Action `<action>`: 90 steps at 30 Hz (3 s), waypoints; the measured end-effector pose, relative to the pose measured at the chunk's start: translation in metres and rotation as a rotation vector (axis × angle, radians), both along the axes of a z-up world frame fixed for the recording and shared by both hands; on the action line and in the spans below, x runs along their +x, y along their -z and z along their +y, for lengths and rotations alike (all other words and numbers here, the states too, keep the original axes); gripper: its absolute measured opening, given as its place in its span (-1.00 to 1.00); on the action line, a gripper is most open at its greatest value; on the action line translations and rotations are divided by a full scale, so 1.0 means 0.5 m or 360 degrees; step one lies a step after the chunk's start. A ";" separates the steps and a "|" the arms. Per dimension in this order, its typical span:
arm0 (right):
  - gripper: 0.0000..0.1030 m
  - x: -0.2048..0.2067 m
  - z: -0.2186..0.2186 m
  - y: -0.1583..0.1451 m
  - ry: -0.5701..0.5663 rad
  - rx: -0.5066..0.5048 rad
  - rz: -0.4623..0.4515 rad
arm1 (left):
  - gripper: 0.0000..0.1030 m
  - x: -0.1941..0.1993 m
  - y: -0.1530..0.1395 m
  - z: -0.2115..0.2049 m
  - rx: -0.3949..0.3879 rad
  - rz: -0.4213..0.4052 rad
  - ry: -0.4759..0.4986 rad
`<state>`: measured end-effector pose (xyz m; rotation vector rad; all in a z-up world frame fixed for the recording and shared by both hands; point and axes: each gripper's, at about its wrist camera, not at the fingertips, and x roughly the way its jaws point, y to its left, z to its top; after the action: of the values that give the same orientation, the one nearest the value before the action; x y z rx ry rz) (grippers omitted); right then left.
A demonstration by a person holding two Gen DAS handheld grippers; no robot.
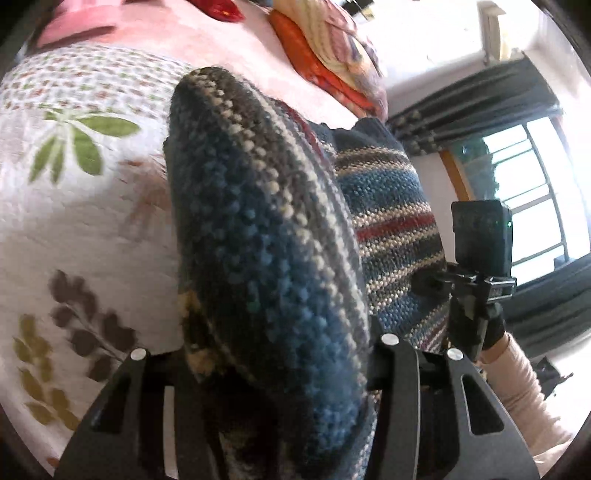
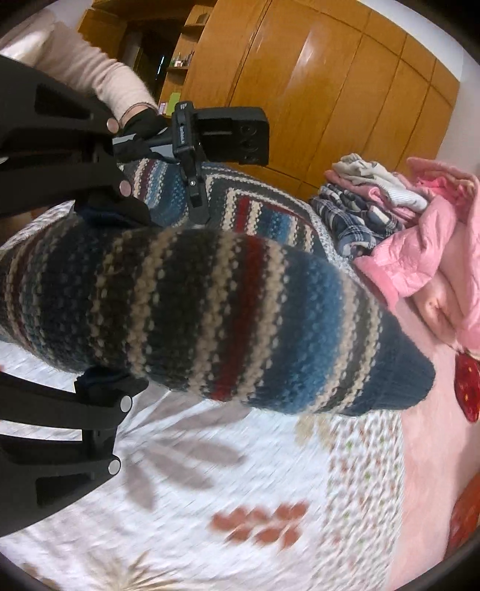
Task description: Fold small clothes
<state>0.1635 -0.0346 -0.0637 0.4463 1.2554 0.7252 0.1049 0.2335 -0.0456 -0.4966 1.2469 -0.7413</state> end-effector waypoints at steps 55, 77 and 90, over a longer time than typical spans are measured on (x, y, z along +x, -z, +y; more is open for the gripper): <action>0.51 -0.279 -0.090 0.145 0.0198 -0.0847 0.0133 | 0.63 -0.240 0.033 -0.106 0.0900 -0.0098 -0.0287; 0.92 -0.439 -0.056 -0.061 0.0571 -0.0861 -0.0325 | 0.78 -0.401 -0.119 -0.071 0.0843 -0.0072 -0.0607; 0.92 -0.493 -0.019 -0.046 0.0554 -0.0920 -0.0310 | 0.85 -0.485 -0.138 -0.109 0.1114 -0.0120 -0.0599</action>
<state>-0.0830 -0.0440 -0.0407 0.1057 1.1035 0.0912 -0.1375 0.1790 0.0235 -0.1119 1.2053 0.0144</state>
